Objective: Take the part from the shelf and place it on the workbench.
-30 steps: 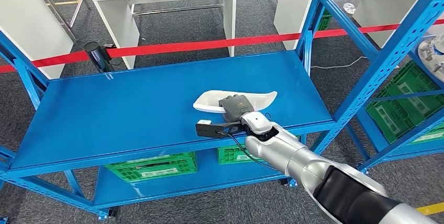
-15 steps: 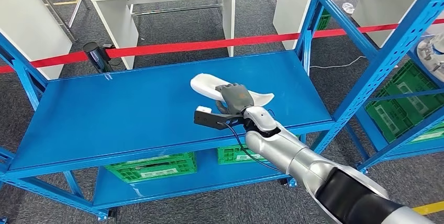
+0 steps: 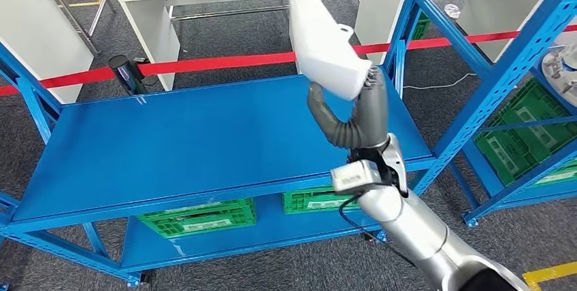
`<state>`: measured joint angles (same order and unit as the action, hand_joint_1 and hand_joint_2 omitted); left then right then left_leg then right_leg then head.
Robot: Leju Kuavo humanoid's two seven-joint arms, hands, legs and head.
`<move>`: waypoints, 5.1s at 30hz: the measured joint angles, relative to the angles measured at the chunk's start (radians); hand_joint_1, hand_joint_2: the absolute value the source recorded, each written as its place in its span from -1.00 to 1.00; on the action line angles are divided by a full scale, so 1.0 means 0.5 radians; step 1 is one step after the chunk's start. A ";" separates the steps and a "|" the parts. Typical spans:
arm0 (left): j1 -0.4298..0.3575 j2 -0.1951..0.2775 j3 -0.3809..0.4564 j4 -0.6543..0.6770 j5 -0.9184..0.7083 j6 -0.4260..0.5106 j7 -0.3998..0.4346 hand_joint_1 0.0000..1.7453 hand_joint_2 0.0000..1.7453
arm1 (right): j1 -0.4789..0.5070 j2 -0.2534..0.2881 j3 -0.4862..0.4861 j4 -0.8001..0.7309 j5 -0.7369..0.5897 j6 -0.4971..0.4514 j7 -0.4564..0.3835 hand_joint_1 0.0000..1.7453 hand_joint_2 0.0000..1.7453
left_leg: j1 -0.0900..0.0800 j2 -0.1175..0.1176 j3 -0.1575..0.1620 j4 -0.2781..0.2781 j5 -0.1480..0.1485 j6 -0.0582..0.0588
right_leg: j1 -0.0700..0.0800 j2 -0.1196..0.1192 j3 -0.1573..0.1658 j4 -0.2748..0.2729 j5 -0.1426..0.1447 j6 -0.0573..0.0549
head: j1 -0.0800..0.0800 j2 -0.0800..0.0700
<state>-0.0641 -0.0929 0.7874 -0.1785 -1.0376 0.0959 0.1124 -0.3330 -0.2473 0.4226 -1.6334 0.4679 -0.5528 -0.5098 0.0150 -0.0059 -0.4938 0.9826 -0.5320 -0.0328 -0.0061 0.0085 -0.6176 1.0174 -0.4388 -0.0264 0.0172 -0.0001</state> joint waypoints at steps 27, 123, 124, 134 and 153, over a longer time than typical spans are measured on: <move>-0.009 -0.052 0.001 0.002 -0.127 0.008 -0.013 -1.00 1.00 | 0.859 0.230 0.054 -0.423 0.117 -0.286 -0.260 1.00 1.00 | 0.039 0.004 -0.139 0.254 -0.133 -0.063 | -0.037 0.002 0.029 0.077 -0.097 -0.027 | 0.014 0.000; -0.025 -0.034 0.061 -0.005 -0.112 -0.055 0.002 -1.00 1.00 | 0.951 0.476 -0.093 -0.010 0.043 0.001 0.007 1.00 1.00 | -0.004 0.016 -0.363 0.629 -0.107 -0.037 | 0.000 -0.036 0.061 -0.025 -0.045 -0.034 | -0.005 0.000; -0.034 -0.036 0.061 -0.005 -0.117 -0.060 -0.007 -1.00 1.00 | 0.950 0.476 -0.097 -0.006 0.039 0.004 0.019 1.00 1.00 | -0.001 0.016 -0.305 0.602 -0.044 -0.039 | -0.002 -0.038 0.023 -0.015 -0.022 -0.026 | -0.005 0.000; -0.101 -0.065 0.052 -0.006 -0.139 -0.082 -0.012 -1.00 1.00 | 0.935 0.490 -0.115 0.038 0.027 0.052 0.018 1.00 1.00 | -0.011 0.030 0.004 0.015 0.005 0.093 | -0.016 -0.028 -0.151 0.178 -0.100 0.077 | 0.001 0.000; -0.020 -0.043 0.069 -0.005 -0.104 -0.083 -0.122 -1.00 1.00 | 0.899 0.512 -0.117 0.135 0.028 0.061 -0.011 1.00 1.00 | -0.001 -0.007 -0.454 0.555 -0.093 -0.052 | -0.012 -0.086 0.239 -0.079 -0.176 -0.029 | -0.008 0.000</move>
<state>-0.0739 -0.1145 0.8217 -0.1808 -1.0897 0.0543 0.0514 0.1163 0.0089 0.3643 -1.5657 0.4820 -0.5221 -0.5153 0.0147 -0.0096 -0.7207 1.2603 -0.5786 -0.0587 -0.0120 -0.0346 -0.4984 0.9778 -0.5269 -0.0410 0.0134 -0.0002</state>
